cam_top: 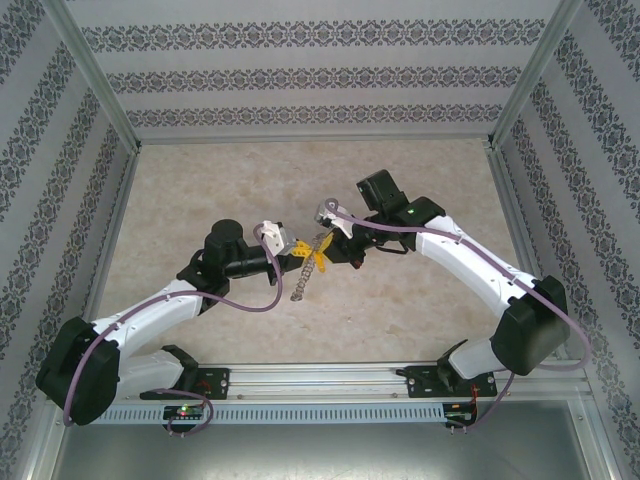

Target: Put the keys on the keyring

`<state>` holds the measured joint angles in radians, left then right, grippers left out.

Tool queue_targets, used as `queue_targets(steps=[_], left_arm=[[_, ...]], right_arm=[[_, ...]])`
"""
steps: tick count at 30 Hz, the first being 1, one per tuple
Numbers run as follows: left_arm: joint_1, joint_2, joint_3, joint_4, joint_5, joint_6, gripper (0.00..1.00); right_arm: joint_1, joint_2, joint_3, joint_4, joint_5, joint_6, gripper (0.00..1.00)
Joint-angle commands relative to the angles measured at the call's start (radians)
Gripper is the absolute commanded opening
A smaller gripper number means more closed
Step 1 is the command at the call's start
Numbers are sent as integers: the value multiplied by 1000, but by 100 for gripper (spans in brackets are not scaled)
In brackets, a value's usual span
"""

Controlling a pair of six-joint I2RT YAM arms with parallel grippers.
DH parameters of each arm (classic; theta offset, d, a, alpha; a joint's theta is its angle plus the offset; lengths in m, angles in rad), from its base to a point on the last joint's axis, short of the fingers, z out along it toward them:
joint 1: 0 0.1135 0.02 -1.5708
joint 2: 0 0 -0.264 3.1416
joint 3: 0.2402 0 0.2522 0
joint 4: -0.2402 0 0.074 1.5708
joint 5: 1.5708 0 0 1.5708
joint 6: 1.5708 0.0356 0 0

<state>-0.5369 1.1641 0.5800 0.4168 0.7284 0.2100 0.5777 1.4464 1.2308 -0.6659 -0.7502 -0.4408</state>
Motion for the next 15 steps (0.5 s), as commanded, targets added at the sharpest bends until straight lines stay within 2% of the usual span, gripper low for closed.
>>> queue_targets(steps=[1, 15], left_arm=[[-15, 0, 18, 26, 1, 28, 0], [-25, 3, 16, 32, 23, 42, 0]], right_arm=[[-8, -28, 32, -11, -44, 2, 0], [-36, -25, 36, 15, -69, 48, 0]])
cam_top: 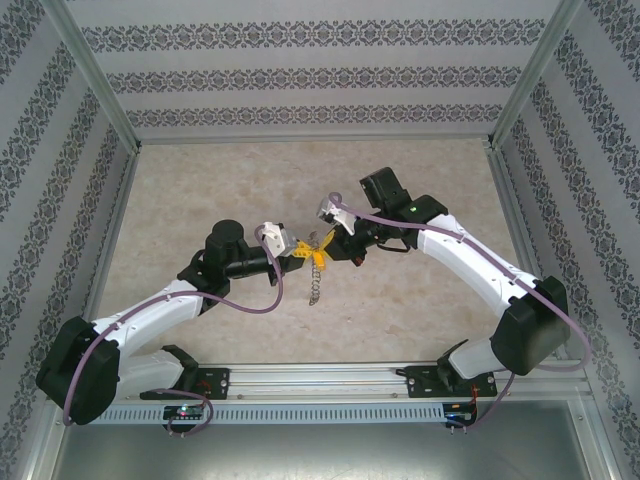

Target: Put the keys on the keyring

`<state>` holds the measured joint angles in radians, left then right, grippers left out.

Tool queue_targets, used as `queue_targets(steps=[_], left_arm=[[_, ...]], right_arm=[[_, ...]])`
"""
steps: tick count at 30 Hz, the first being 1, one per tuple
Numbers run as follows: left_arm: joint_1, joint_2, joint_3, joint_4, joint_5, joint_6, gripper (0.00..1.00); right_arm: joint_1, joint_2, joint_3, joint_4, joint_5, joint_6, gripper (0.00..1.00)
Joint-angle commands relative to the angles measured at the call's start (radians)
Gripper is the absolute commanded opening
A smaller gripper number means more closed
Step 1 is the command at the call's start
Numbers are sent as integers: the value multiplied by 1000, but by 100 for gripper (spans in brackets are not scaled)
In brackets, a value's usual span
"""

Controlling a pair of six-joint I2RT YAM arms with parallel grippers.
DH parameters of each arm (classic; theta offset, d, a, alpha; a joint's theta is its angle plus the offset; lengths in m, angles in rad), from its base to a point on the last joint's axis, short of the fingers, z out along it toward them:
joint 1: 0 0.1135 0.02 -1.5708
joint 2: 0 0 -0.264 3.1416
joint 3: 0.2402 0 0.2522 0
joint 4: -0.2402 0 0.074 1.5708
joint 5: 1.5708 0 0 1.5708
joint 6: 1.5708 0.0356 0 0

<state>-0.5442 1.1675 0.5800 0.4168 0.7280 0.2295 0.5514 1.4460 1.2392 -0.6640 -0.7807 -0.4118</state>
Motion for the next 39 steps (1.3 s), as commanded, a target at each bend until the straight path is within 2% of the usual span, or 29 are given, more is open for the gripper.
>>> queue_targets(steps=[1, 30, 36, 39], left_arm=[[-18, 0, 15, 33, 25, 23, 0], [-21, -40, -45, 223, 13, -9, 0], [-20, -37, -41, 232, 11, -17, 0], [-20, -37, -41, 240, 10, -22, 0]], right_arm=[[-11, -23, 28, 13, -38, 21, 0], [-74, 76, 30, -21, -172, 117, 0], [-82, 54, 10, -10, -172, 112, 10], [-86, 38, -2, 0, -173, 102, 12]])
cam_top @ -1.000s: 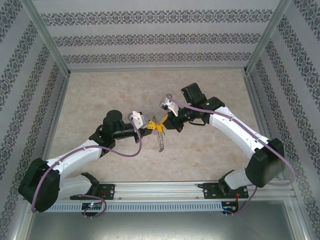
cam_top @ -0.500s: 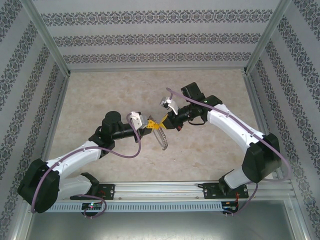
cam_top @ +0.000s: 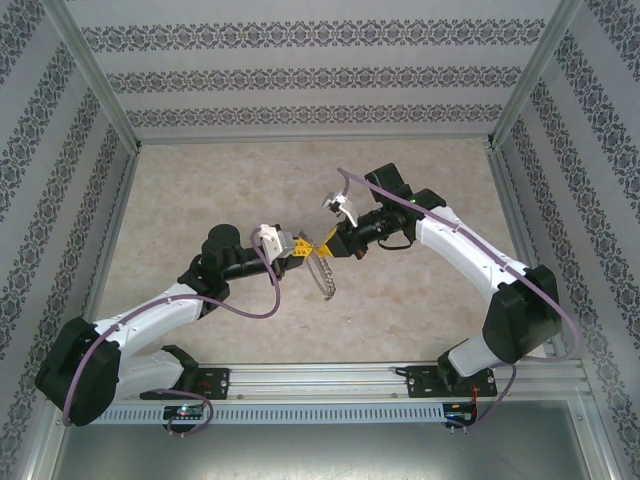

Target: Put the keys on the keyring

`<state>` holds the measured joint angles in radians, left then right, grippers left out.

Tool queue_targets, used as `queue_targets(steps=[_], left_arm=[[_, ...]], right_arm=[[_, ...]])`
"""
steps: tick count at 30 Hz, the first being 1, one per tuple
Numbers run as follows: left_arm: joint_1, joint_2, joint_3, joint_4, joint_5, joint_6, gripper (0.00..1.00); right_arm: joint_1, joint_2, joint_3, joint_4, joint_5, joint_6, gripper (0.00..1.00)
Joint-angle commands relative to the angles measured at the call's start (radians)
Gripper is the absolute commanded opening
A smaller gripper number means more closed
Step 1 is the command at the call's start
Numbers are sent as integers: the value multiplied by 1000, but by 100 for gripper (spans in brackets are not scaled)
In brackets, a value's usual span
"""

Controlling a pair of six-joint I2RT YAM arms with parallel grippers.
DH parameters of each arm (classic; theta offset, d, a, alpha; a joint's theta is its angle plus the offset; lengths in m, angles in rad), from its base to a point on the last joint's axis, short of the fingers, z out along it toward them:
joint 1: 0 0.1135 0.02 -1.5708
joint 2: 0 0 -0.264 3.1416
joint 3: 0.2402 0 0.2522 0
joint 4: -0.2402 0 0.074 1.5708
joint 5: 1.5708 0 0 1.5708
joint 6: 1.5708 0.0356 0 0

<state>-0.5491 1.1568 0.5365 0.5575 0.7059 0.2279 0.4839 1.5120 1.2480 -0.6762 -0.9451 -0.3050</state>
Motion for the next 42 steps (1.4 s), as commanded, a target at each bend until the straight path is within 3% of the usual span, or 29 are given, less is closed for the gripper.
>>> queue_targets(steps=[1, 5, 11, 18, 24, 31, 37, 42], left_arm=[[-15, -26, 2, 103, 32, -22, 0], [-15, -26, 3, 113, 30, -30, 0], [-15, -30, 3, 123, 36, -40, 0], [-17, -27, 10, 134, 56, -56, 0], [-19, -20, 17, 147, 72, -74, 0], [-24, -6, 10, 192, 75, -105, 0], [-31, 13, 19, 206, 79, -117, 0], [-34, 23, 26, 211, 86, -122, 0]], right_arm=[[-21, -32, -14, 13, -10, -8, 13], [-24, -71, -32, 16, -8, -62, 23], [-22, -174, -74, 33, 91, -185, 26], [55, -282, -175, 170, 336, -267, 28], [77, -322, -244, 308, 355, -338, 24], [86, -315, -236, 305, 313, -390, 15], [101, -341, -250, 335, 295, -393, 17], [114, -374, -273, 357, 368, -439, 17]])
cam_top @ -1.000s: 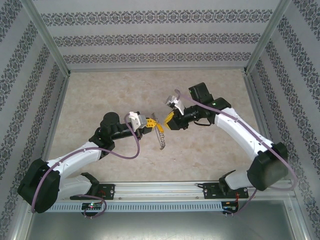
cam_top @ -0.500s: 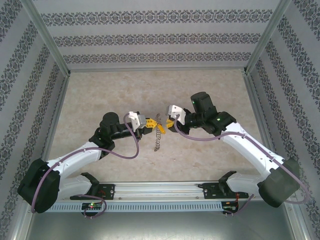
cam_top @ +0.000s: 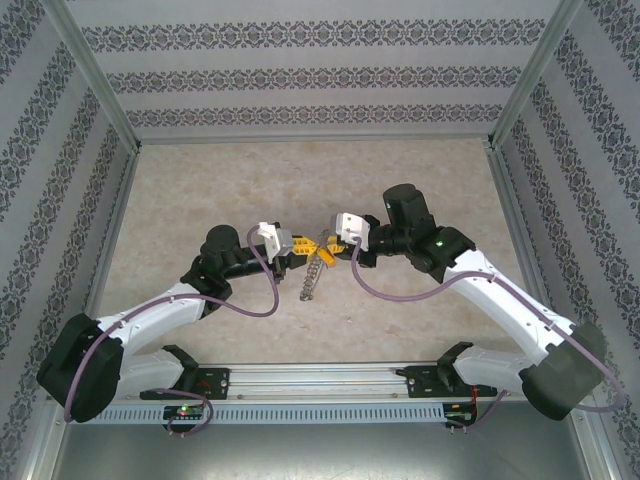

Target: Put the keys on the keyring

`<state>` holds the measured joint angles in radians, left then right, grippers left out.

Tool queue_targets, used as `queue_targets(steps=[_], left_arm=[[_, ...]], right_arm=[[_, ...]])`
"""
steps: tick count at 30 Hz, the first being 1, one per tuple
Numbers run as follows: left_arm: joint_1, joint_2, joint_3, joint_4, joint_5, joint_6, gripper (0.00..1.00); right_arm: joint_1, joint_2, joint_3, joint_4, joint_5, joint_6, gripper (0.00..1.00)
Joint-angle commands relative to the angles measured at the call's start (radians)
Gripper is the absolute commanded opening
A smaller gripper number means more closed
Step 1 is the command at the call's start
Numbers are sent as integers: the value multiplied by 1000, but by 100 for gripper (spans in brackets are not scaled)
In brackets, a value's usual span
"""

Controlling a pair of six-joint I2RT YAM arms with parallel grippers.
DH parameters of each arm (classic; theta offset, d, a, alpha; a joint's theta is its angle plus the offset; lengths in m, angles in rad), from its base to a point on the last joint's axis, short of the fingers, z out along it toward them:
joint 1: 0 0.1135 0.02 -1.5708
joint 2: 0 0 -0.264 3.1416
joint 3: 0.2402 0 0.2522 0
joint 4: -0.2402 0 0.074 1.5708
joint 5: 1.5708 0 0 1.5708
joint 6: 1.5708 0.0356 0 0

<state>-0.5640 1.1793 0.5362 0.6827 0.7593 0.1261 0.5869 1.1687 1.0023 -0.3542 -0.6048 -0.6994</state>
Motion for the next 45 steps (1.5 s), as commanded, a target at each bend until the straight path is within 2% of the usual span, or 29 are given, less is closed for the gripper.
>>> queue_targets(steps=[1, 13, 29, 34, 36, 41, 45], left_arm=[[-20, 2, 26, 86, 33, -20, 0], [-30, 11, 32, 89, 33, -26, 0], [-42, 35, 50, 110, 45, -31, 0], [-45, 43, 57, 110, 47, -30, 0], [-45, 46, 58, 114, 45, -30, 0], [-45, 49, 56, 123, 42, -34, 0], [-47, 49, 55, 127, 43, -36, 0]], right_arm=[[10, -39, -31, 38, 38, -52, 17], [26, -26, -6, 5, 17, -76, 24], [40, 16, 15, -38, 40, -101, 13], [40, 26, 25, -55, 7, -91, 10], [36, 22, 24, -62, -5, -84, 11], [0, -14, -2, -66, -48, -86, 22], [-17, -22, -3, -90, -44, -93, 21]])
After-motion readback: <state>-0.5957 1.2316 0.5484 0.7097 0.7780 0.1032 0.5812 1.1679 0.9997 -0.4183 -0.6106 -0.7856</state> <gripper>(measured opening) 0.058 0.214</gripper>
